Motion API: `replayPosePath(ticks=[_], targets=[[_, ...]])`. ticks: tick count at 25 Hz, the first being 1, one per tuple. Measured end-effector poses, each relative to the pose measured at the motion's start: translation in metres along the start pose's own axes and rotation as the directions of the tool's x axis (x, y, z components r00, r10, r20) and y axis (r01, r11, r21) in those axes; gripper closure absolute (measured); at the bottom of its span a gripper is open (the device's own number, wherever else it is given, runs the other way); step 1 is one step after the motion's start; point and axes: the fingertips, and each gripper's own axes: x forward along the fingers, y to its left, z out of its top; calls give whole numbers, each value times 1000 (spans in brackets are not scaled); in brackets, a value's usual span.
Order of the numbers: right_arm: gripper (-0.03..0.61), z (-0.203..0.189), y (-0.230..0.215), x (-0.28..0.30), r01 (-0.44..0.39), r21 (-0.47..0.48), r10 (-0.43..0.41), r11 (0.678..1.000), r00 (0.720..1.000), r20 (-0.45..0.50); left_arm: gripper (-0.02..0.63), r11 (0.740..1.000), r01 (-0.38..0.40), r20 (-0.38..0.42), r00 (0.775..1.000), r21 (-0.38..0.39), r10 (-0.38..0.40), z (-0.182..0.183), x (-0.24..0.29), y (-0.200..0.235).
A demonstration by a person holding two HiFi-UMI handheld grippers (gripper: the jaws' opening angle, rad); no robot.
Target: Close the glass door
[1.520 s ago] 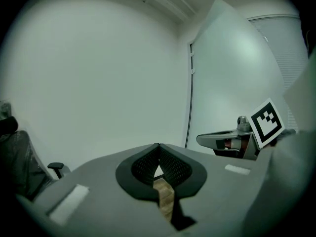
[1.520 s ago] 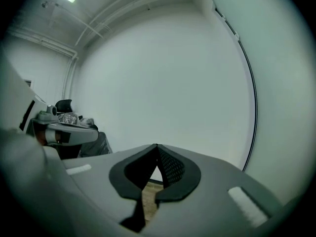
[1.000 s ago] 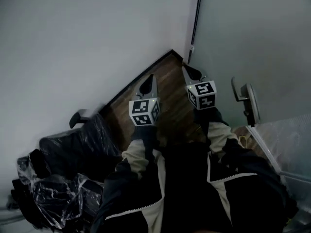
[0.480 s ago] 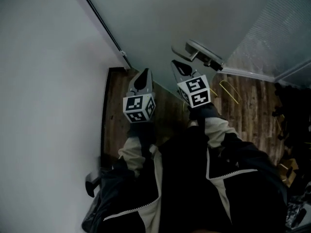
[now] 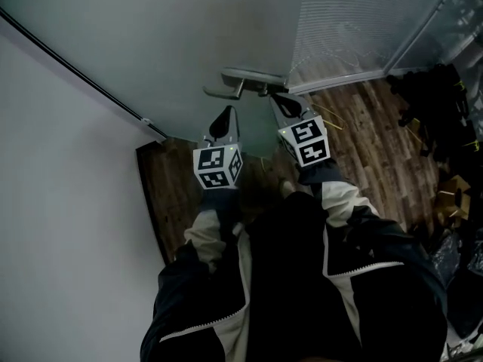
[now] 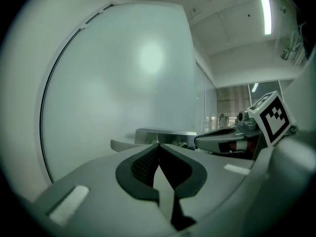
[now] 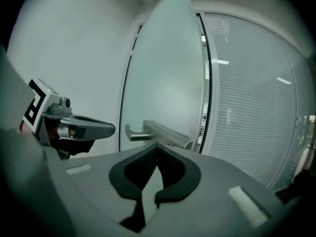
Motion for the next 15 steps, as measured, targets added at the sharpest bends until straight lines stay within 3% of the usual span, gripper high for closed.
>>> replayPosePath(ticks=[3, 4, 5, 6, 8, 10, 11, 13, 15], targets=[[573, 2, 7, 3, 10, -175, -14, 985, 1000, -25, 611, 999, 9, -9, 1000, 33, -9, -2, 3, -1], [569, 2, 12, 6, 6, -274, -19, 962, 999, -44, 611, 999, 8, -9, 1000, 31, -8, -3, 3, 0], [515, 3, 19, 10, -4, -383, -25, 924, 997, -70, 611, 1000, 4, -8, 1000, 26, -4, -3, 3, 3], [464, 3, 26, 16, -19, -495, -33, 869, 995, -96, 611, 1000, -3, -6, 1000, 21, 3, -2, 2, 6], [350, 5, 43, 32, -56, -700, -52, 712, 990, -132, 611, 1000, -19, -1, 1000, 13, 19, -1, 0, 14], [342, 6, 60, 48, -91, -829, -58, 551, 987, -147, 611, 999, -34, 6, 999, 8, 34, 1, -4, 19], [330, 6, 66, 55, -105, -867, -63, 487, 986, -154, 611, 999, -39, 9, 999, 6, 39, 1, -6, 21], [329, 5, 71, 68, -116, -907, -83, 404, 983, -163, 611, 999, -46, 12, 999, 3, 46, 2, -11, 23], [314, 3, 71, 76, -120, -918, -101, 379, 980, -170, 612, 999, -49, 12, 999, 2, 49, 1, -15, 27]])
